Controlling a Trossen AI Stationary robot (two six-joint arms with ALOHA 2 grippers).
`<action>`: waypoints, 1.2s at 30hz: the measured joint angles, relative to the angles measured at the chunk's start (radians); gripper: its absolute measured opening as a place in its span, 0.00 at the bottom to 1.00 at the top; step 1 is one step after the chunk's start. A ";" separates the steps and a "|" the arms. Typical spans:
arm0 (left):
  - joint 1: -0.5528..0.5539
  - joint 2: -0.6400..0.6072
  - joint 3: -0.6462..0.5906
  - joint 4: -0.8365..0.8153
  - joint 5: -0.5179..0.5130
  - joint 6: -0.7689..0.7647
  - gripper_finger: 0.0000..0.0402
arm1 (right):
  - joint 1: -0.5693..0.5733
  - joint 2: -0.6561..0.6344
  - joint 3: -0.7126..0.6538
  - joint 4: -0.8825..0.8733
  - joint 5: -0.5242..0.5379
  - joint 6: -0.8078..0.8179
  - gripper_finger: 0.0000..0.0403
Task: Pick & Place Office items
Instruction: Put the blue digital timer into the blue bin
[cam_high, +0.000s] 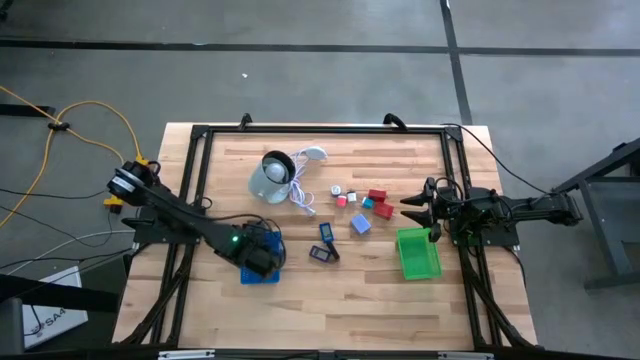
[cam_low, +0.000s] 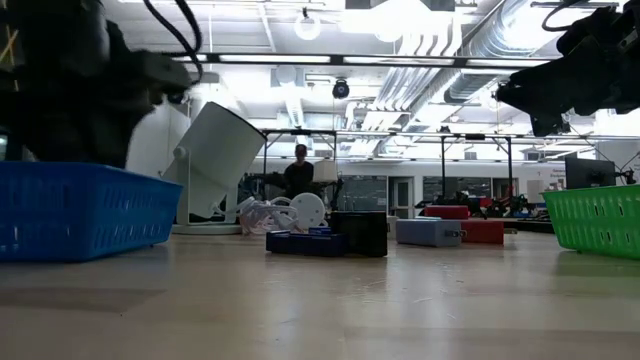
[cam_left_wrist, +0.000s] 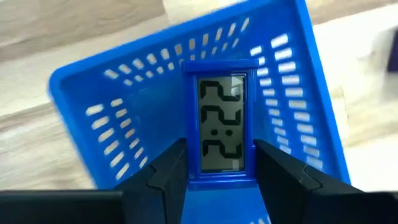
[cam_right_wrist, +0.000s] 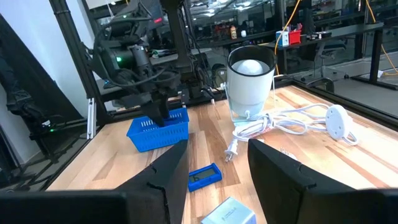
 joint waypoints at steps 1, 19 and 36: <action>0.008 0.007 0.000 0.009 0.004 0.000 0.39 | 0.000 0.000 0.000 0.000 0.000 0.000 0.38; 0.048 0.058 0.000 0.044 0.044 0.033 0.39 | 0.000 0.000 0.000 0.000 0.000 0.000 0.38; 0.055 0.058 0.000 0.112 0.054 0.075 0.39 | 0.000 0.000 0.000 0.000 0.000 0.000 0.38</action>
